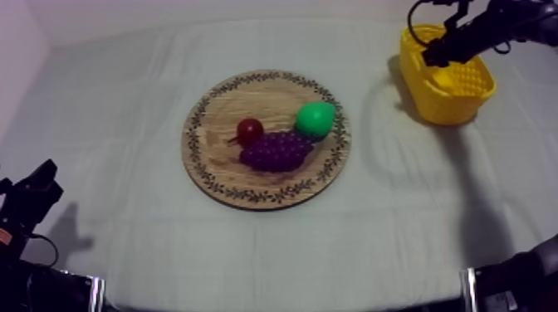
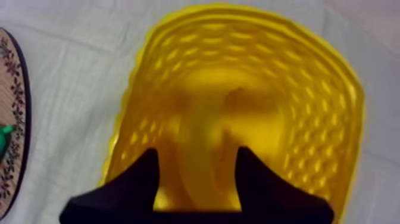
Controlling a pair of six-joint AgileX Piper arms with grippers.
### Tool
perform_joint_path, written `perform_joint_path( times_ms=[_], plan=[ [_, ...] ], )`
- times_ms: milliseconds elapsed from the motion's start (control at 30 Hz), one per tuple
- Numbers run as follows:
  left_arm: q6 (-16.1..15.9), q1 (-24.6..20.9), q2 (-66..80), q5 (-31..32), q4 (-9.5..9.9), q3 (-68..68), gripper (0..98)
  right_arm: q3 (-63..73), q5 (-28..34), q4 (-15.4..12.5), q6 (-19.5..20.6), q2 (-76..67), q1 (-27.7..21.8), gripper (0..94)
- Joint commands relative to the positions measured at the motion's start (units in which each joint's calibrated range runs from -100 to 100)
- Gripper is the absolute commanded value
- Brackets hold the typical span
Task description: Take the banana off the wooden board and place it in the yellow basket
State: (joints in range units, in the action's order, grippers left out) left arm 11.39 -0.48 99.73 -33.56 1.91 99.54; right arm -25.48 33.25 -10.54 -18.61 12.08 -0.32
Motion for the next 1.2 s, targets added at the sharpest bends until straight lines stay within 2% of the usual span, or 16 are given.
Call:
perform_joint_path(
  times_ms=[0, 133, 333, 533, 800, 1167],
  plan=[
    [0.0, 0.0, 0.0, 0.0, 0.02, 0.0, 0.1, -0.8, 0.9, -1.9, -1.4, -3.6, -0.6, 35.2],
    [0.0, 0.0, 0.0, 0.0, 0.02, 0.0, 0.1, -3.2, 3.7, -4.9, -3.7, -10.6, -1.7, 27.5],
    [0.0, 0.0, 0.0, 0.0, 0.02, 0.0, 0.1, -9.2, 5.6, -7.0, -4.8, -23.4, -1.8, 16.0],
    [0.0, 0.0, 0.0, 0.0, 0.02, 0.0, 0.1, -17.5, 4.7, -7.9, -4.9, -36.6, -1.1, 10.2],
    [0.0, 0.0, 0.0, 0.0, 0.02, 0.0, 0.1, -30.5, 0.4, -9.4, -6.0, -53.2, -1.1, 2.3],
    [0.0, 0.0, 0.0, 0.0, 0.02, 0.0, 0.1, -47.8, -0.1, -9.3, -5.4, -74.8, -2.2, 0.4]
  ],
)
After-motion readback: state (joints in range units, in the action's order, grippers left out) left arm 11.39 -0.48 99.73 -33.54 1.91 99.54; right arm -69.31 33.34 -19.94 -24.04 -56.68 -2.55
